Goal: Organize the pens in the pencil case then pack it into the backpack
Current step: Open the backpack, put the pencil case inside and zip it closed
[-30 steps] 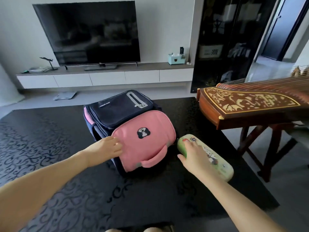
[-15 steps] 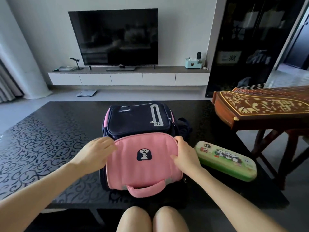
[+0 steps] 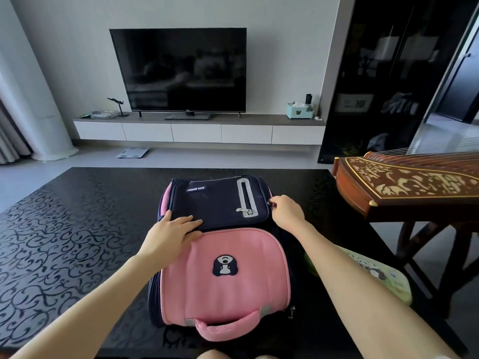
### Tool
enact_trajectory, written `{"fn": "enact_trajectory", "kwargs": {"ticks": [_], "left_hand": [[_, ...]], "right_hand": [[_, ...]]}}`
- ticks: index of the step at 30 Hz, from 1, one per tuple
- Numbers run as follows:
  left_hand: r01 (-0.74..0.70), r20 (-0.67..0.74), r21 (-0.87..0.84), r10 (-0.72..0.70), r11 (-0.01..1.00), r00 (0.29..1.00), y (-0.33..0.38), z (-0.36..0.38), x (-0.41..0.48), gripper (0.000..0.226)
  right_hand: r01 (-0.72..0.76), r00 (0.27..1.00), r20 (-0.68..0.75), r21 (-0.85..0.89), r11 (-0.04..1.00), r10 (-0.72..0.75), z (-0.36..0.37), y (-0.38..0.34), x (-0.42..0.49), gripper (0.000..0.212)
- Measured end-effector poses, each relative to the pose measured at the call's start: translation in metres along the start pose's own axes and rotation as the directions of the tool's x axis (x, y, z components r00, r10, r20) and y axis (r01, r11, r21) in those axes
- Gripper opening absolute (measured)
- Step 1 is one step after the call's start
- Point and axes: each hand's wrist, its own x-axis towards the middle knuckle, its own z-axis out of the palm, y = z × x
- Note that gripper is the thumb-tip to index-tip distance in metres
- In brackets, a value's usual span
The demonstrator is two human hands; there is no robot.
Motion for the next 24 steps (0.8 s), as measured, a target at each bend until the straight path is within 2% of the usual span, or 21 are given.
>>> {"fn": "enact_trajectory", "kwargs": {"ticks": [2, 4, 8, 9, 11, 14, 16, 18, 19, 21, 22, 23, 24], "left_hand": [[-0.019, -0.051, -0.028, 0.018, 0.999, 0.999, -0.003, 0.001, -0.001, 0.046], [0.035, -0.08, -0.085, -0.042, 0.996, 0.996, -0.001, 0.008, -0.003, 0.04], [0.087, -0.207, -0.136, -0.114, 0.987, 0.972, 0.011, 0.022, -0.006, 0.027], [0.069, -0.251, -0.125, -0.099, 0.99, 0.963, 0.014, 0.024, -0.007, 0.021], [0.048, -0.266, -0.006, -0.048, 0.999, 0.963, 0.017, 0.032, -0.008, 0.033], [0.05, -0.319, 0.075, -0.024, 0.996, 0.947, 0.023, 0.036, -0.008, 0.046], [0.044, -0.314, 0.085, -0.015, 0.995, 0.949, 0.03, 0.036, -0.009, 0.048], [0.024, -0.331, 0.118, 0.017, 0.993, 0.943, 0.037, 0.036, -0.011, 0.048], [0.011, -0.337, 0.125, 0.032, 0.992, 0.941, 0.038, 0.034, -0.012, 0.047], [-0.019, -0.349, 0.049, 0.034, 0.999, 0.937, 0.034, 0.032, -0.017, 0.041], [-0.047, -0.367, -0.029, 0.033, 0.998, 0.93, 0.027, 0.029, -0.02, 0.038], [-0.076, -0.394, -0.119, 0.023, 0.99, 0.919, 0.021, 0.026, -0.024, 0.038], [-0.103, -0.43, -0.184, 0.014, 0.977, 0.902, 0.015, 0.021, -0.026, 0.037]], "right_hand": [[0.019, 0.999, -0.05, -0.054, 0.998, -0.022, -0.002, 0.0, 0.006, 0.031], [0.042, 0.996, -0.071, -0.141, 0.989, -0.052, -0.005, -0.002, 0.007, 0.027], [0.058, 0.998, 0.017, -0.369, 0.928, -0.056, -0.021, -0.017, -0.015, 0.025], [0.057, 0.998, 0.031, -0.4, 0.915, -0.049, -0.023, -0.021, -0.024, 0.026], [0.052, 0.999, 0.02, -0.437, 0.898, -0.048, -0.027, -0.029, -0.046, 0.025], [0.0, 0.999, -0.029, -0.394, 0.919, -0.013, -0.027, -0.039, -0.07, 0.023], [-0.025, 0.992, -0.121, -0.38, 0.925, -0.023, -0.019, -0.052, -0.089, 0.022], [-0.026, 0.979, -0.2, -0.348, 0.937, -0.047, -0.004, -0.069, -0.11, 0.033], [0.029, 0.97, -0.221, -0.298, 0.954, -0.099, 0.005, -0.074, -0.115, 0.042], [0.099, 0.947, -0.281, -0.207, 0.973, -0.156, 0.021, -0.072, -0.116, 0.054], [0.097, 0.953, -0.271, -0.161, 0.982, -0.138, 0.02, -0.072, -0.119, 0.057], [0.092, 0.972, -0.206, -0.103, 0.99, -0.112, 0.015, -0.073, -0.121, 0.051], [0.08, 0.973, -0.208, -0.088, 0.993, -0.097, 0.015, -0.071, -0.118, 0.039]]}}
